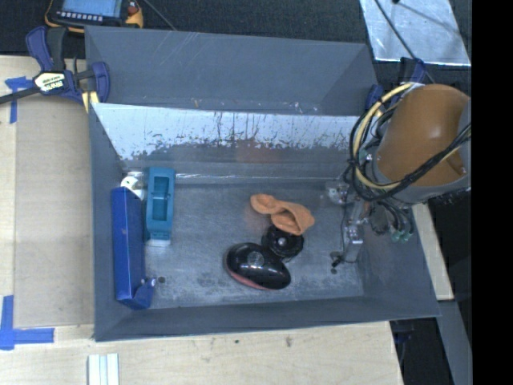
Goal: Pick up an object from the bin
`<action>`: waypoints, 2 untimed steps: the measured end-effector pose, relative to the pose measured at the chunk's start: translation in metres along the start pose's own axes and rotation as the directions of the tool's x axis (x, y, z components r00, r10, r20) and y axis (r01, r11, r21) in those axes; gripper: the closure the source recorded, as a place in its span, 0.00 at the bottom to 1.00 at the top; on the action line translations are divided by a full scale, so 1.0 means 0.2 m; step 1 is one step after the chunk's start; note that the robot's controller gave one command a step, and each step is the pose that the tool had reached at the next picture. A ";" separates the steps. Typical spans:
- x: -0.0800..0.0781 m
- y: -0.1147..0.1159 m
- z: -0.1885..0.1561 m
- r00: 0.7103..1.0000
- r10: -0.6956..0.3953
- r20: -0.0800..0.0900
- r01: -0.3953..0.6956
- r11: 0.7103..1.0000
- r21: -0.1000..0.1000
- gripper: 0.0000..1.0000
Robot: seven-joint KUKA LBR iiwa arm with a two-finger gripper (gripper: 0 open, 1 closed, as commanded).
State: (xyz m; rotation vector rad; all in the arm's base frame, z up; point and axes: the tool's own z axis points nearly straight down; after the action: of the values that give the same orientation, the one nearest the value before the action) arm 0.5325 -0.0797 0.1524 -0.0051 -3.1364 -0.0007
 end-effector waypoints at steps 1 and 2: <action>-0.01 0.00 -0.02 1.000 -0.002 0.008 0.002 1.000 0.001 0.00; -0.21 0.21 -0.15 1.000 -0.031 0.006 0.031 1.000 0.002 0.00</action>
Offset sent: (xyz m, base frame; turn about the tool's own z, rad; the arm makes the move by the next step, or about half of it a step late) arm 0.0580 0.0639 0.0407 -0.0495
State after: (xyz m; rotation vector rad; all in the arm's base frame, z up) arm 0.5740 -0.0374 0.1823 0.0434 -3.1426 0.0021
